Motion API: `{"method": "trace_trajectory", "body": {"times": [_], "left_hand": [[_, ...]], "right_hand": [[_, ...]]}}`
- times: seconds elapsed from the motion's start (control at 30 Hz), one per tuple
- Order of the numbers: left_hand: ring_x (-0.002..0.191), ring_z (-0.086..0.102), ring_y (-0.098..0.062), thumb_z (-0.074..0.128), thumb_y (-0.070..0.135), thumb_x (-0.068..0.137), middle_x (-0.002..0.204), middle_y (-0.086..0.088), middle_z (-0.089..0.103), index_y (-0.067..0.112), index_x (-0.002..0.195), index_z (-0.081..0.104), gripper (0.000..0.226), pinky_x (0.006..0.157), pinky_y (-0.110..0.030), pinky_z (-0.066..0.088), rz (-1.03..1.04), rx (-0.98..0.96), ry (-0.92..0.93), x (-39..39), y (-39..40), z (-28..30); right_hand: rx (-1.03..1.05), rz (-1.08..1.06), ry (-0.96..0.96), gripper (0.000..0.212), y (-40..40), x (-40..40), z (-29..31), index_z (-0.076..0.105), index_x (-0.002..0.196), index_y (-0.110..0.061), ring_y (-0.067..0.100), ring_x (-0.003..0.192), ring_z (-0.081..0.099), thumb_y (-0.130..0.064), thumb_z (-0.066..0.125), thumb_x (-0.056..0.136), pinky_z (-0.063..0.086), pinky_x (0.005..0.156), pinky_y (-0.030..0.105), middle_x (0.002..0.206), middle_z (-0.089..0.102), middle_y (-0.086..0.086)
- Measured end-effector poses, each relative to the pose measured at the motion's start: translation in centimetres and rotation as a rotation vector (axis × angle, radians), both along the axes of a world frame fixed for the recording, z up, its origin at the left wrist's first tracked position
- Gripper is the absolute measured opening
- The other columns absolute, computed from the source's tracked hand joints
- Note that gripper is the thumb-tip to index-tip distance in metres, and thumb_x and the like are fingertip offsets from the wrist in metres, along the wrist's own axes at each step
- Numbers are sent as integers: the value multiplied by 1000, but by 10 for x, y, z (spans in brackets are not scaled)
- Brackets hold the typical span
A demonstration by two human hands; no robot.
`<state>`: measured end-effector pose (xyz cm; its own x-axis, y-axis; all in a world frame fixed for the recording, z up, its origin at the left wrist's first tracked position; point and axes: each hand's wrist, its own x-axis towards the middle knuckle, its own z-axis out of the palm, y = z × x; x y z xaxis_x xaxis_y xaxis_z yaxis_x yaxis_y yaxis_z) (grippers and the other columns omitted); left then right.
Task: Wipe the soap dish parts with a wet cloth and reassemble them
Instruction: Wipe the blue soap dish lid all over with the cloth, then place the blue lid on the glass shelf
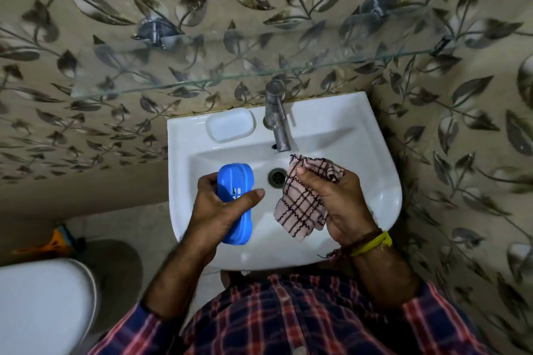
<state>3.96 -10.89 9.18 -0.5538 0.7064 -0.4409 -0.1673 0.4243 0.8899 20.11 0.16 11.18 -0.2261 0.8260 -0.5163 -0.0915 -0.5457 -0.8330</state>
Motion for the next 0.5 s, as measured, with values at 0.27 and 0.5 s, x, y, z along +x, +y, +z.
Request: {"method": "trace_trajectory", "body": {"times": [0.27,0.5], "left_hand": [[87,66,-4,91,43,60,105,12,66,33,114,56,65,74,-26,55,-75,48,219,-6,15,5],[104,60,3,83,66,50,116,19,62,41,128,51,88,85,-22,55,-155,92,404,-22,27,16]], "right_hand": [[40,1,68,12,12,-6,10,76,85,-7,18,66,73,4,74,83,58,59,25,78,77,9],[91,32,63,12,26,-25,13,77,94,-6,21,74,72,-1,75,83,60,64,30,86,77,12]]}}
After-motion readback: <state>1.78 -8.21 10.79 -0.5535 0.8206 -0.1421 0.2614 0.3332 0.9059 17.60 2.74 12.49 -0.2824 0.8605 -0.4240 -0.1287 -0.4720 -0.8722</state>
